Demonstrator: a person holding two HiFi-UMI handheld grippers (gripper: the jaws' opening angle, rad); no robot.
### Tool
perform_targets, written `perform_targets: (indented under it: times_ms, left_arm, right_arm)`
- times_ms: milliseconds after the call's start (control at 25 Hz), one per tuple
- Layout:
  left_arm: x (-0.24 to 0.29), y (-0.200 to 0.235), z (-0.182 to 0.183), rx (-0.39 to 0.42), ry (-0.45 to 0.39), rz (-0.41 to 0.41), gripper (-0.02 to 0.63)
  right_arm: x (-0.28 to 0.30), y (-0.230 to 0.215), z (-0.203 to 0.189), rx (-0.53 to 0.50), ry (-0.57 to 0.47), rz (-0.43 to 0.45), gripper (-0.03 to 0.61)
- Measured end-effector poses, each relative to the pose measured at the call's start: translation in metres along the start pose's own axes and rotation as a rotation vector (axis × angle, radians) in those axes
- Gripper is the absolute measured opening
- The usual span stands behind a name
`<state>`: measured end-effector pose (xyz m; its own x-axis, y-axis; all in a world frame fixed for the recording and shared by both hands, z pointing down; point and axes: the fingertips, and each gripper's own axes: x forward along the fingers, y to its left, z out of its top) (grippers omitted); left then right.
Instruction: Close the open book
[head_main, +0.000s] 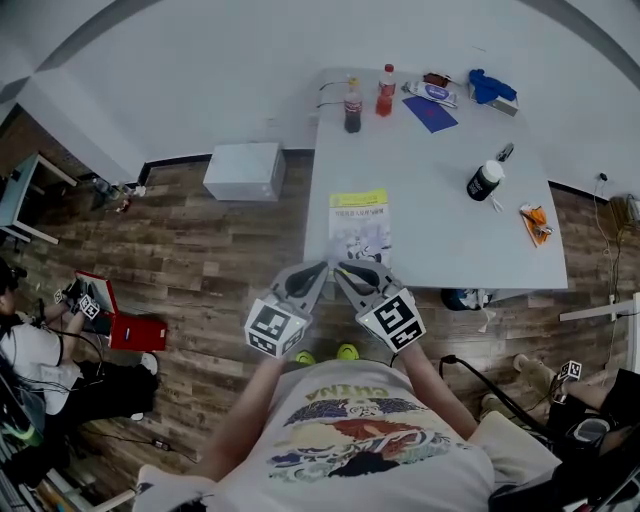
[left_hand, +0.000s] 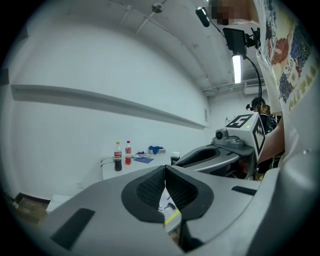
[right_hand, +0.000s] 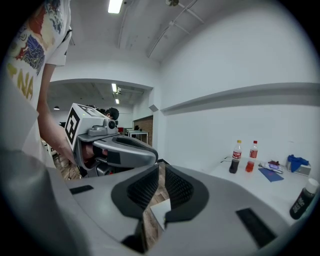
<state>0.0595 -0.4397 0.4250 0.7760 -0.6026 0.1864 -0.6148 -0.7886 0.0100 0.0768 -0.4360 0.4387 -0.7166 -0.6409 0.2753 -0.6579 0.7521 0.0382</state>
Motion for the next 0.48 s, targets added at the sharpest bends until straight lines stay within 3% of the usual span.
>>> perform_targets:
  times_ms: [480]
  left_arm:
    - [0.0062, 0.0036, -0.0003, 0.003, 0.003, -0.008, 0.012]
  right_arm:
    - [0.0072, -0.007, 0.0057, 0.007, -0.008, -0.001, 0.049]
